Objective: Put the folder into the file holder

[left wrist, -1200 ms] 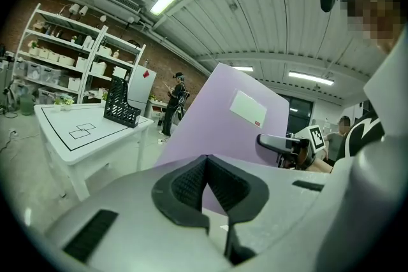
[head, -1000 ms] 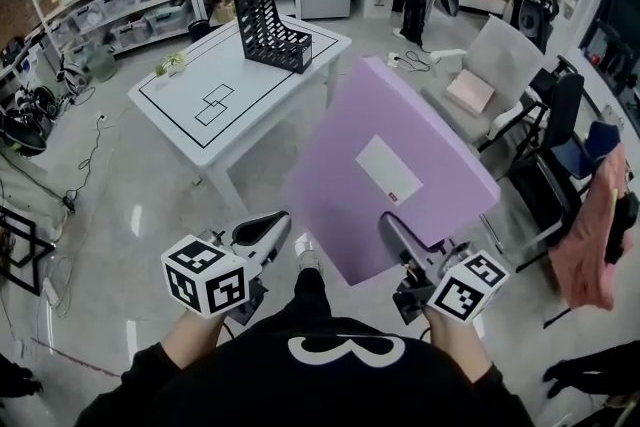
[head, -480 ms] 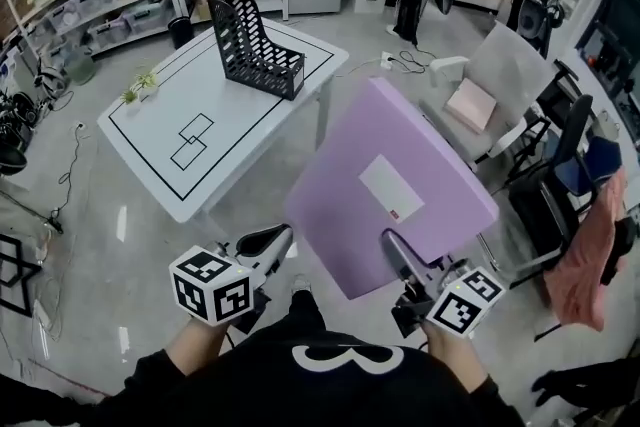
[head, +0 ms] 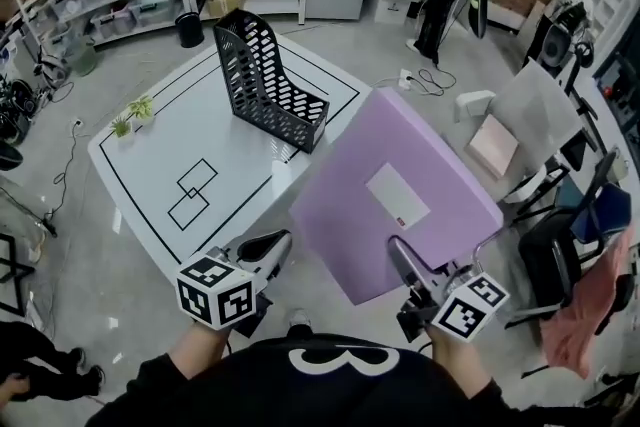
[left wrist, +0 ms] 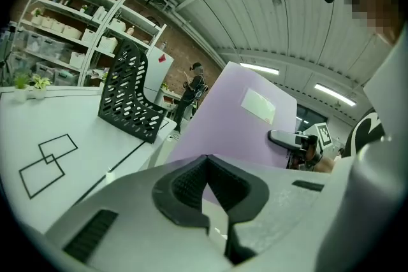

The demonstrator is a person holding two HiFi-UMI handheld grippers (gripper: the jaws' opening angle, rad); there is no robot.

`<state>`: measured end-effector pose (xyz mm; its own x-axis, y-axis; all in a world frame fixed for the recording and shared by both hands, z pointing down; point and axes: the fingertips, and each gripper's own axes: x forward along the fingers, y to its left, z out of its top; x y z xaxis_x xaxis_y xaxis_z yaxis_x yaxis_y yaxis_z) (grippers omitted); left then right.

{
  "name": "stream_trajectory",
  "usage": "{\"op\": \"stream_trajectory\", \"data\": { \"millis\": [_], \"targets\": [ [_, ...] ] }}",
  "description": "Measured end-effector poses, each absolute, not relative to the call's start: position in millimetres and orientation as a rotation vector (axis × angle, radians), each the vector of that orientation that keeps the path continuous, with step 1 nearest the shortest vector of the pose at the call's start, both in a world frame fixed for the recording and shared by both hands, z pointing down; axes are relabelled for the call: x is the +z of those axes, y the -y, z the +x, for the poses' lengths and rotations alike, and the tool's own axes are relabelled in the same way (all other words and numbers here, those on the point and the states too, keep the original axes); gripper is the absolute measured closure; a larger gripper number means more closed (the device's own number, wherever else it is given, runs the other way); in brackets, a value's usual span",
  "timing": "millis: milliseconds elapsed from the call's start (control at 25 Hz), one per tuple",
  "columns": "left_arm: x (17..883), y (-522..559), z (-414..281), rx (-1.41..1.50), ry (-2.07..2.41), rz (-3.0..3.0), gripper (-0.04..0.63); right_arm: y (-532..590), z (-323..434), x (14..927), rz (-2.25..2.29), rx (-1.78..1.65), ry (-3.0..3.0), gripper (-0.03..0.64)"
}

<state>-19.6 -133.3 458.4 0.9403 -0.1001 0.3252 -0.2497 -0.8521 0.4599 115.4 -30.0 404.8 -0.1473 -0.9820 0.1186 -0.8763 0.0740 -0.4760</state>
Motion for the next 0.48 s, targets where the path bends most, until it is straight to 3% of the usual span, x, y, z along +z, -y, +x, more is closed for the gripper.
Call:
{"op": "stream_trajectory", "data": {
  "millis": [480],
  "targets": [
    [439.5, 218.6, 3.4, 0.364, 0.35, 2.639, 0.591, 123.3, 157.6, 370.1, -1.814, -0.505, -2.187, 0.488]
  ]
}}
